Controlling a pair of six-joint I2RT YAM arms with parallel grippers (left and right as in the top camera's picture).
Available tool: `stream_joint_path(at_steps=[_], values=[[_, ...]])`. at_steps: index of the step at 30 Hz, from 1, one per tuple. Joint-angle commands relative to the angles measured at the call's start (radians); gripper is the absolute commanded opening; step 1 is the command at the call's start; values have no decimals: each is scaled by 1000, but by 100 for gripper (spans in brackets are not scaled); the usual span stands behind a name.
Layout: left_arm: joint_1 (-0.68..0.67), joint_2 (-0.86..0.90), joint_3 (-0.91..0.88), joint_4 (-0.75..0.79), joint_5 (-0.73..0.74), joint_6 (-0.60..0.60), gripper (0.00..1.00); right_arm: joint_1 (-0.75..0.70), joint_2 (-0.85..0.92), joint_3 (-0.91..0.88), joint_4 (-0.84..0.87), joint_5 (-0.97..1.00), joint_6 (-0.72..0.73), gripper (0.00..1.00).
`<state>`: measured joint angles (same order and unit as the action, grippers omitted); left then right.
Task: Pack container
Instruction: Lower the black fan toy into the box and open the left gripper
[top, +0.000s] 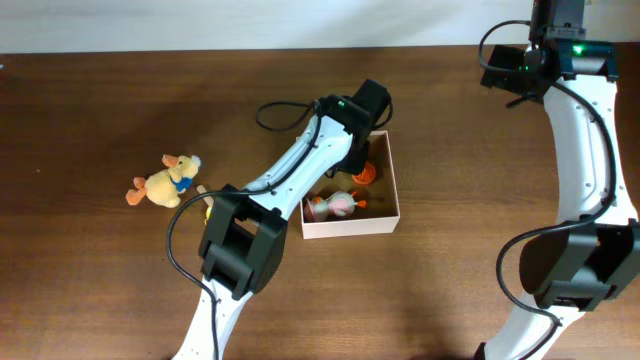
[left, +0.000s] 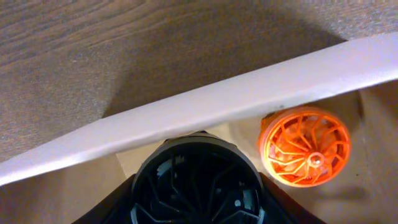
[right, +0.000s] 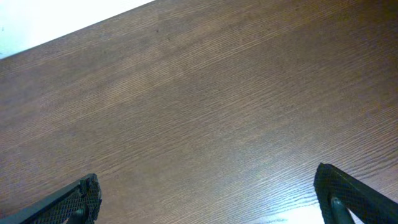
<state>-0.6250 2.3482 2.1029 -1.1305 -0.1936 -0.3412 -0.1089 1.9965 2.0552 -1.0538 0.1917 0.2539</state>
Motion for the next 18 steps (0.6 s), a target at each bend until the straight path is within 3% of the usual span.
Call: stream_joint_path(at_steps=[1,8,12,15,18], values=[[2,10,-8,16,-15,-2,29,-3,5,11,-1,-1,-4,99],[2,10,-8,18,-13,-3,30,-3,5,11,0,-1,-4,99],[2,10,-8,16,-13,-3,41,-3,5,11,0,-1,-4,99],[2,10,-8,16,-13,-2,56,-3,5,11,0,-1,-4,99],[2,10,-8,16,-13,-3,61,-3,5,11,0,-1,-4,99]])
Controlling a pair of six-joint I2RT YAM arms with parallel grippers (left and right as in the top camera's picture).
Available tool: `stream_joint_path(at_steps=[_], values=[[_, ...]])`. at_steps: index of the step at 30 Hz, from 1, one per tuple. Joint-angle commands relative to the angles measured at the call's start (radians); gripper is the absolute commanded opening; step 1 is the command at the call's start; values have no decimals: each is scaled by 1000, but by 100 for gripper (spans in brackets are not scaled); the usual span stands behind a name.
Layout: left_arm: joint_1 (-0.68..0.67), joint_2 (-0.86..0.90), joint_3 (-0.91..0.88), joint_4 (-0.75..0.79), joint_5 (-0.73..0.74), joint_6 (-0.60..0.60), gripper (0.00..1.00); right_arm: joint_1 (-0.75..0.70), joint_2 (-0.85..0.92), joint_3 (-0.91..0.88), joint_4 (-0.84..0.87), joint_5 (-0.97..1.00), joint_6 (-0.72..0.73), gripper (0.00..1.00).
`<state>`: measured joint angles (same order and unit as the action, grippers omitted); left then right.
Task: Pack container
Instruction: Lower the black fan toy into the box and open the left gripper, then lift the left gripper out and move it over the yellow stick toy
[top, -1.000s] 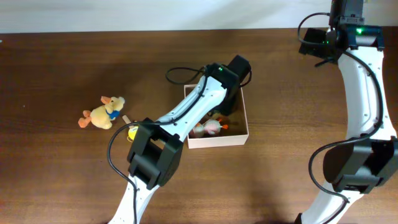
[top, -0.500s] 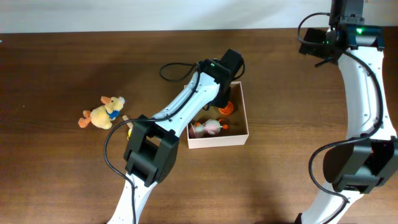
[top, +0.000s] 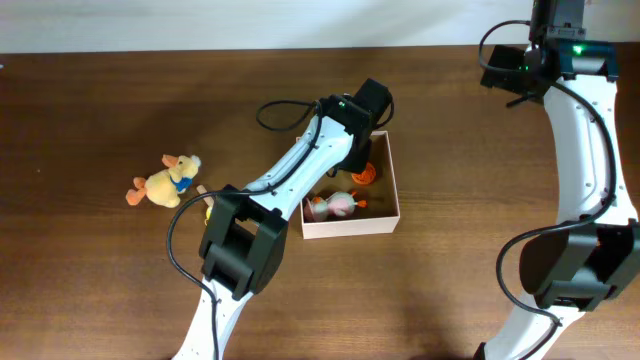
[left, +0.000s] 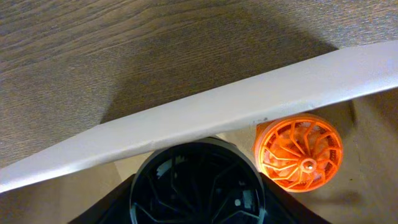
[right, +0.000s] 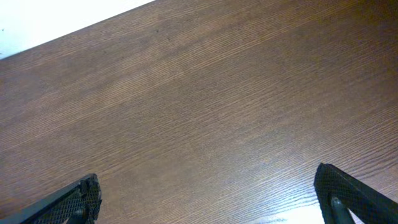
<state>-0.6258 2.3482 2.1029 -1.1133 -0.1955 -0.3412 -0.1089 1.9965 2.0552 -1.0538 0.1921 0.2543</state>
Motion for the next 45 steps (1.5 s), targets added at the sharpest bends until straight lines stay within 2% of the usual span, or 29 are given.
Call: stream_joint_path(at_steps=[1,4,11,17,21,24,27,31,33,34,38,45], values=[[2,10,-8,-2,-11,-3,62,-3,5,11,0,-2,-4,99],[2,10,-8,-2,-11,-3,71,-3,5,11,0,-2,-4,99],[2,10,-7,-5,-11,-3,77,-3,5,11,0,-2,-4,99],[2,-33,117,-90,-12,-2,79,-3,5,11,0,-2,-4,99],[2,-97,272,-143,-13,-2,82,-3,5,11,0,-2,-4,99],[14,-126,348,-217,-92,-3,86,-3,5,11,0,-2,-4,99],[65,-157,363,-309,-178,-39,87,-3,5,11,0,-2,-4,99],[199,-171,362,-444,-175,-123,87,-3,5,11,0,-2,-4,99],[248,-171,350,-485,-167,-142,87,-3,5,11,0,-2,-4,99],[262,-171,346,-497,-168,-145,91,-3,5,11,-1,-2,-4,99],[324,-171,250,-506,-168,-161,92,-3,5,11,0,-2,-4,99],[334,-171,-50,-417,-101,-296,92,-3,5,11,0,-2,-4,99]])
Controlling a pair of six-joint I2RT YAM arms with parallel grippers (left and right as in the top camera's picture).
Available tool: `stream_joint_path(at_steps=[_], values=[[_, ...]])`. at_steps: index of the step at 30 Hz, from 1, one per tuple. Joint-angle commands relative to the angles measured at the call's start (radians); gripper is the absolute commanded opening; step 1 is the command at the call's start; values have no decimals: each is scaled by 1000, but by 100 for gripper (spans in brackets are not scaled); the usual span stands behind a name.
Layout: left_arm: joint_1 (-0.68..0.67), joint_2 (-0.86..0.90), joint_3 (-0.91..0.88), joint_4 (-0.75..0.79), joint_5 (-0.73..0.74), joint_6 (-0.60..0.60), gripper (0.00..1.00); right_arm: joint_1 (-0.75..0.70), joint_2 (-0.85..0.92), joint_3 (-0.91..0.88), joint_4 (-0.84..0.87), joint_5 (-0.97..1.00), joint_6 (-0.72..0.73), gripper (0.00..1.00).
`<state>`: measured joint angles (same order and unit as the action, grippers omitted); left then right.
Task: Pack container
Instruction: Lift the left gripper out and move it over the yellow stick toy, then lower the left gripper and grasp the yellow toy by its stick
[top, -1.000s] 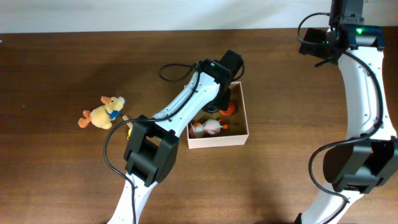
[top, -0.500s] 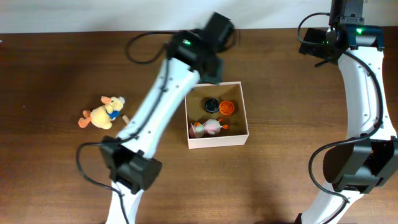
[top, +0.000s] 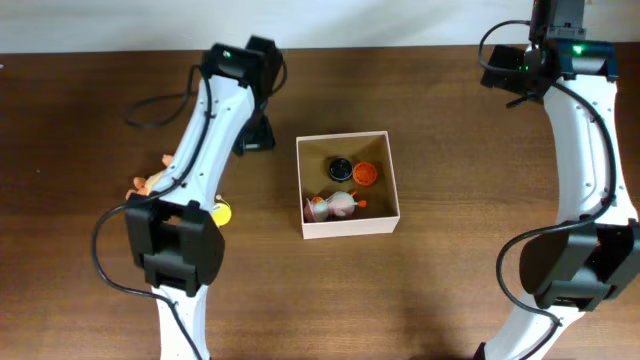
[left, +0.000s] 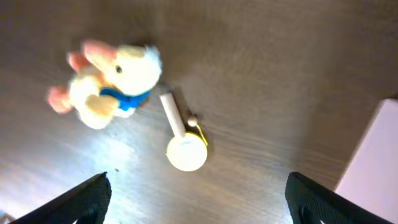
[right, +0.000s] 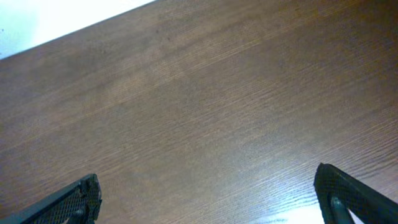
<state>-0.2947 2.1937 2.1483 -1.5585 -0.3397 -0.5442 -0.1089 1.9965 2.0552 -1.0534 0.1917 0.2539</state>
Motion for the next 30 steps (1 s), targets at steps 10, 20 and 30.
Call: stream_joint_path(at_steps=[10,20,30], values=[[3,-16,-366,187,135,-350,92,-3,5,11,-1,-1,-4,99],[91,-16,-482,378,135,-458,84,-3,5,11,-1,-1,-4,99],[203,-16,-496,422,134,-373,74,-3,5,11,-1,-1,-3,99]])
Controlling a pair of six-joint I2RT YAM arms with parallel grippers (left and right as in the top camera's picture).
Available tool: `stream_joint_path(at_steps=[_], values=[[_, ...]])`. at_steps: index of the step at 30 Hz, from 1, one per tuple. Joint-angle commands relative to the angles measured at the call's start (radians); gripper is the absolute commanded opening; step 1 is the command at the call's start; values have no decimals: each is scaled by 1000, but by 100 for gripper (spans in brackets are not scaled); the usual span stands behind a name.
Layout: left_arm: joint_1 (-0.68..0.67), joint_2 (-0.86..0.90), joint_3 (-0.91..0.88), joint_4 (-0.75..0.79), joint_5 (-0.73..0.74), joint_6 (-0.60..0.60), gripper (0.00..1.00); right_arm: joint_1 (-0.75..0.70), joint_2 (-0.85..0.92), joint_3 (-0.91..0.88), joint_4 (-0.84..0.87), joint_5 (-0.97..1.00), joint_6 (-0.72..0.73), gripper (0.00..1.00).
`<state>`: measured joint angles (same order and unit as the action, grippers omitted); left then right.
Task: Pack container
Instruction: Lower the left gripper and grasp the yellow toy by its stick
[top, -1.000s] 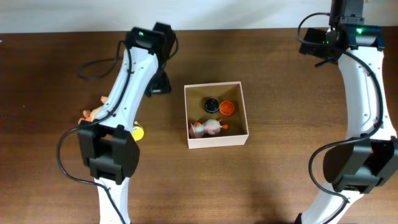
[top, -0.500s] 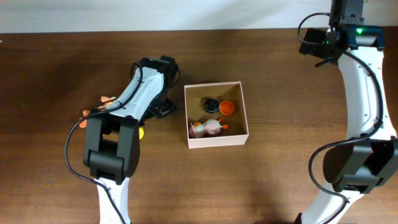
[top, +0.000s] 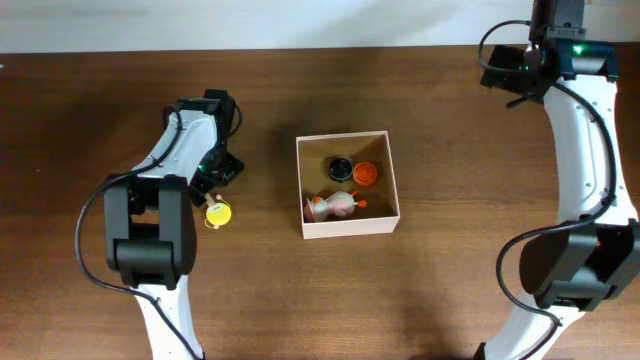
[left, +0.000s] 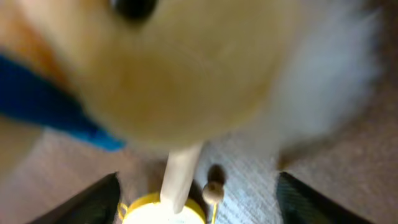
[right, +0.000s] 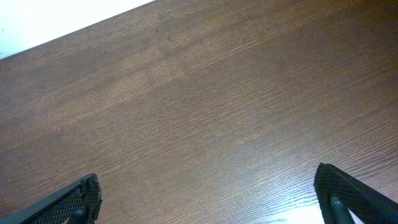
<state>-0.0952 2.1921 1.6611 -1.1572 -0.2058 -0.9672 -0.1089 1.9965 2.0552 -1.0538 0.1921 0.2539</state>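
Observation:
The white box (top: 393, 185) stands mid-table holding a black wheel (top: 342, 167), an orange wheel (top: 365, 172) and a pink-and-white toy (top: 335, 205). My left gripper (top: 214, 160) is low at the left of the box, open. In its wrist view the plush duck (left: 186, 68) fills the frame, blurred, just ahead of the wide-set fingers (left: 93, 200). The arm hides the duck from overhead. A yellow drum toy (top: 217, 212) with a stick (left: 180, 174) lies next to it. My right gripper (right: 208, 199) is open over bare wood at the far right.
The dark wooden table (top: 450, 280) runs to a white wall strip at the back. The right arm (top: 585, 130) stands along the right side, well away from the box. The left arm's cable (top: 185, 150) loops above the duck's spot.
My left gripper was high over the table left of the box, seeing the duck and drum from afar. Now it is down close on the duck, still open. The right arm has not moved.
First my left gripper was inside the box with the black wheel between its fingers, beside the orange wheel. It stayed there a little later. Then the black wheel lay in the box and the gripper was open up at the left. Now it is at the duck.

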Motion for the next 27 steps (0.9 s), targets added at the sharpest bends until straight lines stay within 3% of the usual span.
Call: stream_joint_path(at_steps=[1,13,17,21,25,27], values=[[4,-15,-12,27,0,53,72,-3,5,11,0,-2,-4,99],[15,-15,-159,127,0,79,69,-3,5,11,0,-2,-4,99],[18,-15,-184,150,0,79,48,-3,5,11,0,-2,-4,99],[18,-15,-211,171,0,79,41,-3,5,11,0,-2,-4,99],[18,-15,-220,189,0,79,24,-3,5,11,0,-2,-4,98],[18,-15,-220,198,1,79,23,-3,5,11,0,-2,-4,99]])
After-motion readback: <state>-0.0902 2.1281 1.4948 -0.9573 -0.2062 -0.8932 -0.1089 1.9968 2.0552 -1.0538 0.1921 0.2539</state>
